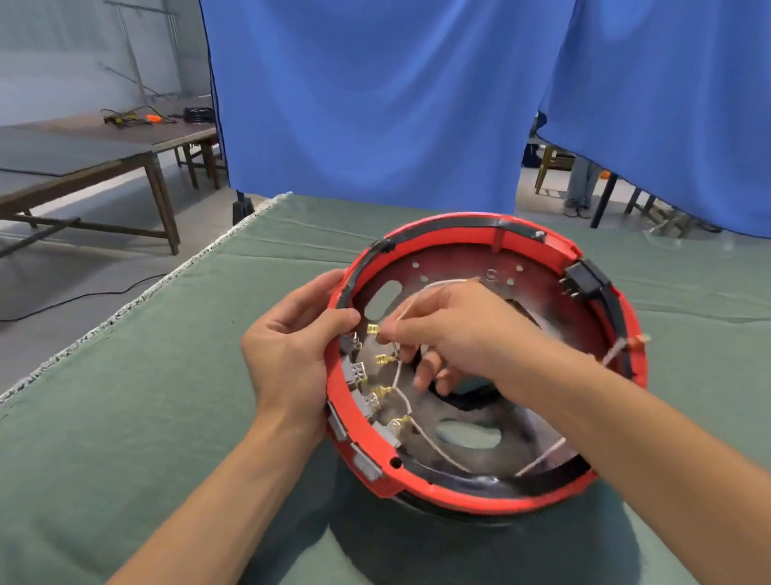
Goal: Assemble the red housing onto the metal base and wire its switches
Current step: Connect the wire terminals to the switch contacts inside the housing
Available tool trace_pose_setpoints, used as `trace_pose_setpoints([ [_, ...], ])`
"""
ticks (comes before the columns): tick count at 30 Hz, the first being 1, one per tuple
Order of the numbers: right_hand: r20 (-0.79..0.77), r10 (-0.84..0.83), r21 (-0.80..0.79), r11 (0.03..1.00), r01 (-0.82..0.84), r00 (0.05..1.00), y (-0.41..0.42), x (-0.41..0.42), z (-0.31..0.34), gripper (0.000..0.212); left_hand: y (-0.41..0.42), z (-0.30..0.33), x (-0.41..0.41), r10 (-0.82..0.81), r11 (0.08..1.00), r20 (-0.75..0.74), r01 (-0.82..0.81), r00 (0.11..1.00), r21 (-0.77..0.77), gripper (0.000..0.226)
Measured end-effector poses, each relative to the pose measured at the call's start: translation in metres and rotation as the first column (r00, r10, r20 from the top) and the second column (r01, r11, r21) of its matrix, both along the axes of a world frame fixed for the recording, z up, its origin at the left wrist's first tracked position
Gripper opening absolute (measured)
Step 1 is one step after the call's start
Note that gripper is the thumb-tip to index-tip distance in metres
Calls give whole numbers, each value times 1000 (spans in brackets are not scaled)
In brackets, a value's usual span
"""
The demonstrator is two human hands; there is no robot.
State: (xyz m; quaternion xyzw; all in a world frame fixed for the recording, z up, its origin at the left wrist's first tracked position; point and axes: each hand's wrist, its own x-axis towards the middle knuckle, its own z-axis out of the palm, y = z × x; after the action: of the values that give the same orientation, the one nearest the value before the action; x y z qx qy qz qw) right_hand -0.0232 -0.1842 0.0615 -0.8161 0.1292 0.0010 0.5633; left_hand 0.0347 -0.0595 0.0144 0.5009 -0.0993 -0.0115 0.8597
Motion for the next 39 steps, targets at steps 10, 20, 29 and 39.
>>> trace_pose_setpoints([
  [10,104,-73,-97,992,83,992,17,-3,-3,13,7,2,-6,64,995,48,-60,997,-77,42],
  [20,166,-144,-46,987,153,976,18,-3,-13,19,8,5,-7,47,996,133,-36,990,-87,43],
  [29,213,-312,-59,942,331,926,32,-12,-17,12,10,2,-4,11,993,157,7,987,-114,52],
  [39,377,-327,-206,883,422,867,51,-18,-23,24,10,1,0,36,998,237,-22,971,-62,38],
])
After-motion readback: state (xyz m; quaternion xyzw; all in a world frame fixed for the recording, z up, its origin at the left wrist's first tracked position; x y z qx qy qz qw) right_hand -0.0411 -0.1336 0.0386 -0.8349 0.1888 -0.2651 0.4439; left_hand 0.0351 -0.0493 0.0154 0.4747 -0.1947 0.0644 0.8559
